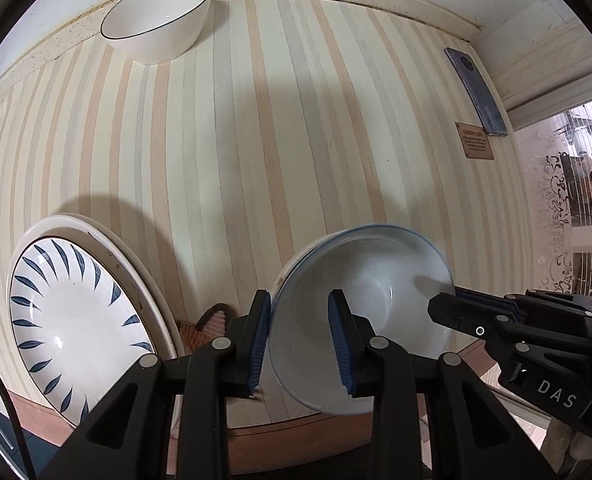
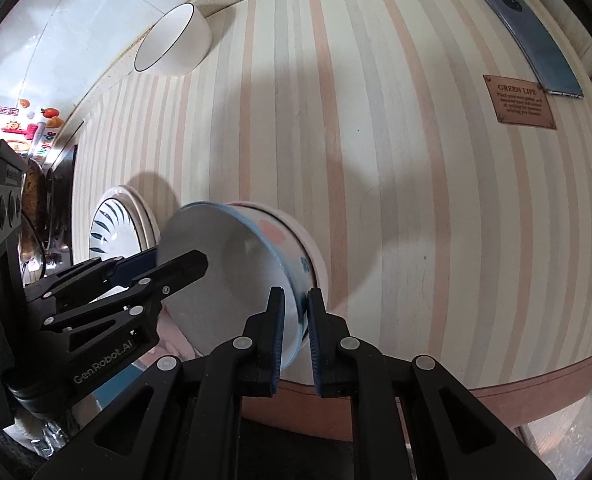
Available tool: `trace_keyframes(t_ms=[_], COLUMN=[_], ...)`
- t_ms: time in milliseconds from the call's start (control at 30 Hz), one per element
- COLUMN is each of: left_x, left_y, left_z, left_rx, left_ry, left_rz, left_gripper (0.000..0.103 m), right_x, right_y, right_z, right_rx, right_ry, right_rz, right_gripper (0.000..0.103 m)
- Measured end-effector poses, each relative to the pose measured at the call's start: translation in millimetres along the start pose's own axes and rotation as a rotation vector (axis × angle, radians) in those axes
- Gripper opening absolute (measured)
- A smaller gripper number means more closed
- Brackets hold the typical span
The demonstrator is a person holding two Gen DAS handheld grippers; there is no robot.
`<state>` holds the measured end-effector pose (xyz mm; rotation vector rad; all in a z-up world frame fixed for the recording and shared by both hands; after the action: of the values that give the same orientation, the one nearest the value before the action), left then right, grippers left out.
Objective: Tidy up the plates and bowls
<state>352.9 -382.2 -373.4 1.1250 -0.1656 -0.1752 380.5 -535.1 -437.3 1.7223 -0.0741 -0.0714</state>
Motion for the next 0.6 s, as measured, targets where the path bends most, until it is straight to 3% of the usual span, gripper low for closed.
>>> trace_keyframes(t_ms=[133, 267, 367, 433, 500, 600], left_x=[2.1, 14.1, 35.6, 56.9, 77.2, 113.6], left_y=[11.9, 72.7, 111.7, 127.6, 132.2, 125.6], left_z=[-1.5, -0.2, -14.9, -35.9, -59.3, -102.9], left_rx=[0.004, 0.02, 0.009, -0.011, -0.009, 0.006], left_ry=[0.006, -0.001, 0.046, 0.105, 0.154, 0.216], left_rz=[0.028, 0.197, 0.285, 0.329, 0.347, 0.36], left_gripper=[0.027, 0.028, 0.029, 0.03, 0.03, 0.03], right_x=[2.0, 6.9, 17.6, 30.3, 53.1, 91.0], right_y=[-2.1, 5.9, 32.9, 51.2, 66.0, 73.7], right_z=[-1.1, 2.9, 8.1, 7.4, -0.4, -18.1], right_rx=[0.006, 0.014, 0.041, 0.071, 0.106, 0.126], right_ry=[0.001, -0.011, -0.038, -0.051, -0.051, -0.041], right_rz=[-0.019, -0.032, 0.017, 0.05, 0.08, 0.133], right_gripper=[0.013, 0.013, 0.013, 0.022, 0.055, 0.057])
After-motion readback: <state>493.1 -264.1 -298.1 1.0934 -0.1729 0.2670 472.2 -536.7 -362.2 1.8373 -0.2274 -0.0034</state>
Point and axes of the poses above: each gripper's, at about its wrist camera, not at the fingertips, and y roughly against the way its jaws point, z to its right, x to its top, the point moved 6 cm from there along -y, roughly the way its jaws point, and after that the axes turned 14 degrees about -x, right-handed, at the moved point
